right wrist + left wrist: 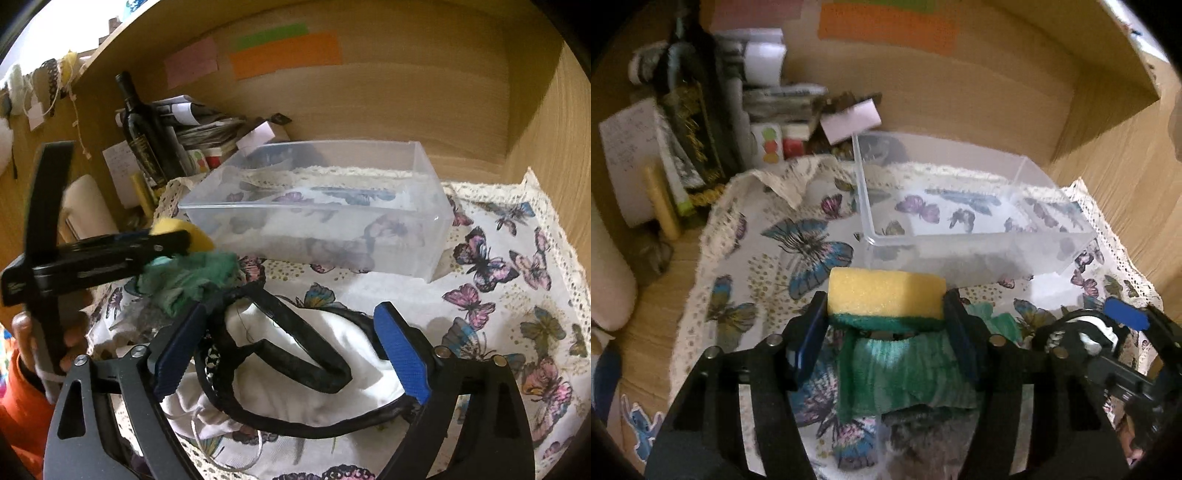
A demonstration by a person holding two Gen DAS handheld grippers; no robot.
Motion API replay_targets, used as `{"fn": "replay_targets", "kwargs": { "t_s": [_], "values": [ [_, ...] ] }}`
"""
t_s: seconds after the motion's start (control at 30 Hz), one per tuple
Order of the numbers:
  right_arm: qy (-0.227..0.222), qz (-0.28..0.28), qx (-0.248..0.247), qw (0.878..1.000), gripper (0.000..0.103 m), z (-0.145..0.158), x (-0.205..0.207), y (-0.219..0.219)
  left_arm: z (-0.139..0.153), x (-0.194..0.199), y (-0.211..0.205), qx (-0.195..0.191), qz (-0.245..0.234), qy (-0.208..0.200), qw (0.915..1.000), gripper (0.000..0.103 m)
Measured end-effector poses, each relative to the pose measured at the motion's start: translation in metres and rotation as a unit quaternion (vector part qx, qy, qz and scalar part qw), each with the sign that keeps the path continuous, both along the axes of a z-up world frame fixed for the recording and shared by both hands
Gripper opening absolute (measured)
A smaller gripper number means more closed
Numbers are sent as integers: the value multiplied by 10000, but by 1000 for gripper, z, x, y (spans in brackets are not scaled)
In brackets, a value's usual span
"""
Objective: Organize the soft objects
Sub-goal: 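Grasp the yellow-green sponge with the left tool while the right tool grasps the black eye mask, then drop the sponge into the clear box with the left tool while the right tool drops the mask in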
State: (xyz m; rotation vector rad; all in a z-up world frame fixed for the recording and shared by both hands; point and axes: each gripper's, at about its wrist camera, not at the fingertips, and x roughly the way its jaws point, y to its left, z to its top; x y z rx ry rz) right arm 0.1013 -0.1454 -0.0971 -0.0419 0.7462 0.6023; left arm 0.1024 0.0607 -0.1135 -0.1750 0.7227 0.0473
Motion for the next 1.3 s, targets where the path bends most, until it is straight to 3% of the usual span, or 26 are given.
{"fn": "replay_targets", "kwargs": {
  "t_s": [0.07, 0.13, 0.17, 0.23, 0.57, 0.87, 1.3],
  "values": [
    [84, 55, 53, 9999, 69, -2, 2, -1, 8, -10, 0, 55, 19, -152, 9999, 61],
    [152, 126, 37, 9998, 46, -4, 2, 0, 17, -22, -2, 123, 25, -337, 9994, 61],
    [110, 107, -28, 9999, 41, -5, 1, 2, 20, -25, -2, 138, 28, -388, 9991, 61],
    [14, -15, -274, 9996, 12, -6, 0, 4, 27, -34, -2, 146, 8, -516, 9986, 61],
    [-391, -480, -256, 9978, 6, 11, 1, -15, 48, -48, -8, 227, 5, -883, 9958, 61],
    [-1189, -941, 37, 9884, 6, 72, 9, -39, 69, -46, -9, 260, -4, -1212, 9923, 61],
    [-2232, -917, 145, 9703, 6, 155, 34, -28, 97, -34, -12, 398, -59, -1342, 9901, 61]
  ]
}}
